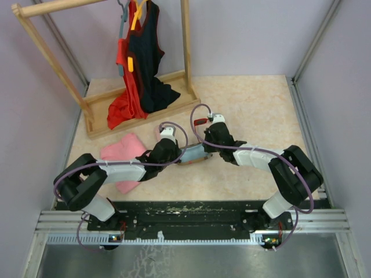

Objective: Organize the sunglasses
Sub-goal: Place the glasses cleaning cloth in the sunglasses case, then adjust the sunglasses case at the center of the board.

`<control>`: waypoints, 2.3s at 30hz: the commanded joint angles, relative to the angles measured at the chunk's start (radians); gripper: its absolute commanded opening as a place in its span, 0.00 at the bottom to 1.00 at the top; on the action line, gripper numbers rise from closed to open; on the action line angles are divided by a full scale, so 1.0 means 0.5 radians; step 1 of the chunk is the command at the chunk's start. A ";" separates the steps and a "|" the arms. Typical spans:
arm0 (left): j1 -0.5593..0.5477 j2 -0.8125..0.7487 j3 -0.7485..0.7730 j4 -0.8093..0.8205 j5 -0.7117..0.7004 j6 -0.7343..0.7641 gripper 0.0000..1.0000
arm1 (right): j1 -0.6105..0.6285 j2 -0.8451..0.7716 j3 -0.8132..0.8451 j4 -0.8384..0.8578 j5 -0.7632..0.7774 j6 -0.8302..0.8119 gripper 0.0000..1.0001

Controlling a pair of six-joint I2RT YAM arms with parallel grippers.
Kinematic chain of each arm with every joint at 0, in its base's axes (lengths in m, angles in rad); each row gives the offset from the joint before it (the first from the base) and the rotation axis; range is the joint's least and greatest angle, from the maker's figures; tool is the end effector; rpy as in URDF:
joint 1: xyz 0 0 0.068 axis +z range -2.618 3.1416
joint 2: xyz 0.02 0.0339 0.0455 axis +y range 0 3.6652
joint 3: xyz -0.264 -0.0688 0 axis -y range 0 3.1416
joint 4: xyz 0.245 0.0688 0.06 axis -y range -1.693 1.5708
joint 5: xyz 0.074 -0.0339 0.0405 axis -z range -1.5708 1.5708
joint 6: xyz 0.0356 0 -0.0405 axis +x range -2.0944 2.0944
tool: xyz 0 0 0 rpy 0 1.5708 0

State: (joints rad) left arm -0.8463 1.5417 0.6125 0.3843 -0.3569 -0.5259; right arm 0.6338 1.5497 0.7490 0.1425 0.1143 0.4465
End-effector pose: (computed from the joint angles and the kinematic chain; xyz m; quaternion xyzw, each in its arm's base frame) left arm 0.2074 -0.2155 0.1614 0.0508 0.8604 -0.1863 0.4717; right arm 0.2559 0.1830 0.1764 -0.0588 0.8947 0.1823 0.4036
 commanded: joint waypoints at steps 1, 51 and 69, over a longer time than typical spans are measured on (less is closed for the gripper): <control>0.009 -0.037 -0.016 0.046 -0.027 0.014 0.00 | -0.028 0.008 0.067 0.113 0.056 0.029 0.00; 0.010 -0.171 0.003 -0.110 -0.061 0.012 0.43 | -0.037 -0.236 -0.001 0.035 0.029 -0.001 0.32; 0.010 -0.523 -0.036 -0.299 -0.124 0.127 0.51 | -0.035 -0.230 0.162 -0.424 0.154 -0.223 0.34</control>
State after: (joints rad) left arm -0.8463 1.3487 0.6014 0.2817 -0.3828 -0.4938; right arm 0.6250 1.4155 0.7456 -0.0166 0.1505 0.3737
